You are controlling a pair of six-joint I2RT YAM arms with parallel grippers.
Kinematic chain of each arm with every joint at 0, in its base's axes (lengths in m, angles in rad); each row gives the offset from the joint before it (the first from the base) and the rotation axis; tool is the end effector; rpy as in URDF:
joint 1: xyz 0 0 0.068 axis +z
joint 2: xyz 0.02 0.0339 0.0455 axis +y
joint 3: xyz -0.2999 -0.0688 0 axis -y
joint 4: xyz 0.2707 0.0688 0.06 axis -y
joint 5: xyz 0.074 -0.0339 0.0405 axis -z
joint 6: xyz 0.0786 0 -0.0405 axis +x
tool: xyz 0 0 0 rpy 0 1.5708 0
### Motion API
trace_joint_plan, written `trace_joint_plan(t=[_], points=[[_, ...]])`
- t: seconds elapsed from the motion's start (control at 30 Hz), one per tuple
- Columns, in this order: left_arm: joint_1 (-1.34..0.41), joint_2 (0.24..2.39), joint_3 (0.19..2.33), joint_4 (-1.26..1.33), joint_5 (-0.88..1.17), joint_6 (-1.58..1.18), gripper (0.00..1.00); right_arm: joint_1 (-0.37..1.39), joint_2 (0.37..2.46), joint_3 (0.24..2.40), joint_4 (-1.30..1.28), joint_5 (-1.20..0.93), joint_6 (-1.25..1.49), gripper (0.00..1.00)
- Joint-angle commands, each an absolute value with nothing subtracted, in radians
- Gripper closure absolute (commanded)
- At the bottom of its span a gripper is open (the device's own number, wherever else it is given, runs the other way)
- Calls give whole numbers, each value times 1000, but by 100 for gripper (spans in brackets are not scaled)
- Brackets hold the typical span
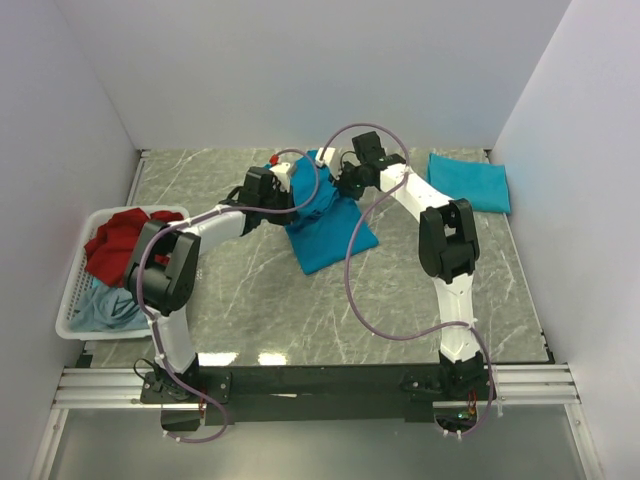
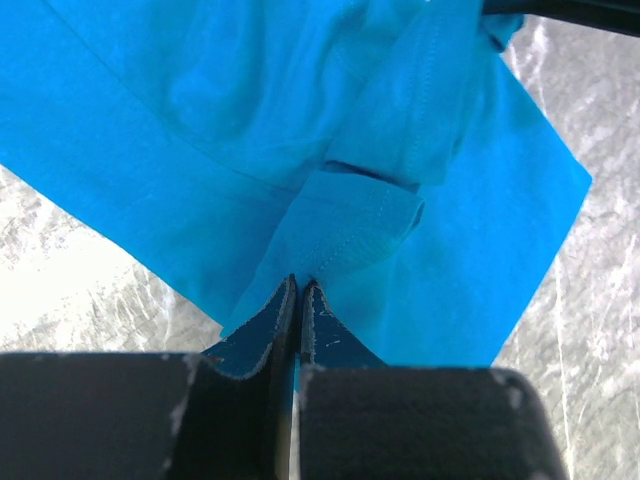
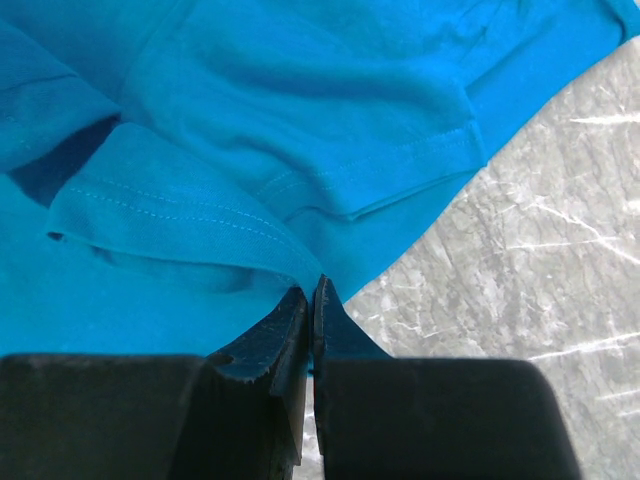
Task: Fold and stack the t-shirts
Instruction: Fold the tshirt
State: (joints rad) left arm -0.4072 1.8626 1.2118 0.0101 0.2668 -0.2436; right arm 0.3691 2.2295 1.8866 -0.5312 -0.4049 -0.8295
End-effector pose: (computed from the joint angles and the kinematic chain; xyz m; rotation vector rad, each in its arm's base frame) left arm 0.4308 -0.2084 0.1949 0.3361 2.2388 -0.6495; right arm 0.5228 0.2354 0.2040 -1.4788 1.8525 0.2765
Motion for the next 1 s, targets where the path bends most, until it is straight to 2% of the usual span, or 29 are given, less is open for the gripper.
trace_joint_plan(t=[0.0, 0.13, 0.2, 0.23, 0.27, 0.3, 0.37, 0.43, 0.53, 0.7, 0.77, 0.9, 0.97], points=[[-394, 1874, 1270, 3, 256, -259, 100, 376, 2246, 1951, -506, -382, -813, 100], [-387, 1878, 1270, 3, 246, -271, 100, 380, 2260, 1968, -497, -373, -796, 100], [-380, 1879, 1270, 3, 232, -291, 92, 387, 2273, 1977, -492, -364, -781, 96], [-377, 1881, 1272, 3, 223, -301, 84, 391, 2279, 1986, -492, -345, -776, 94], [-374, 1882, 1284, 3, 189, -317, 64, 399, 2283, 1990, -479, -333, -769, 85], [-373, 1885, 1296, 3, 173, -324, 54, 402, 2290, 1991, -465, -319, -740, 77], [-367, 1899, 1360, -38, 131, -327, 45, 416, 2292, 1985, -383, -224, -686, 55], [-353, 1913, 1417, -69, 83, -331, 41, 422, 2290, 1990, -339, -155, -614, 48], [-336, 1861, 1457, -72, 3, -333, 32, 422, 2267, 1996, -298, -98, -552, 46], [-333, 1726, 1338, -9, 31, -203, 14, 402, 2165, 1938, -324, -174, -519, 45], [-331, 1671, 1263, -6, 110, -155, 12, 379, 2131, 1904, -375, -250, -529, 44], [-356, 1579, 1146, 69, 280, -68, 15, 319, 1972, 1733, -439, -638, -679, 44], [-385, 1553, 1109, 72, 346, 13, 16, 286, 1916, 1668, -478, -736, -757, 44]])
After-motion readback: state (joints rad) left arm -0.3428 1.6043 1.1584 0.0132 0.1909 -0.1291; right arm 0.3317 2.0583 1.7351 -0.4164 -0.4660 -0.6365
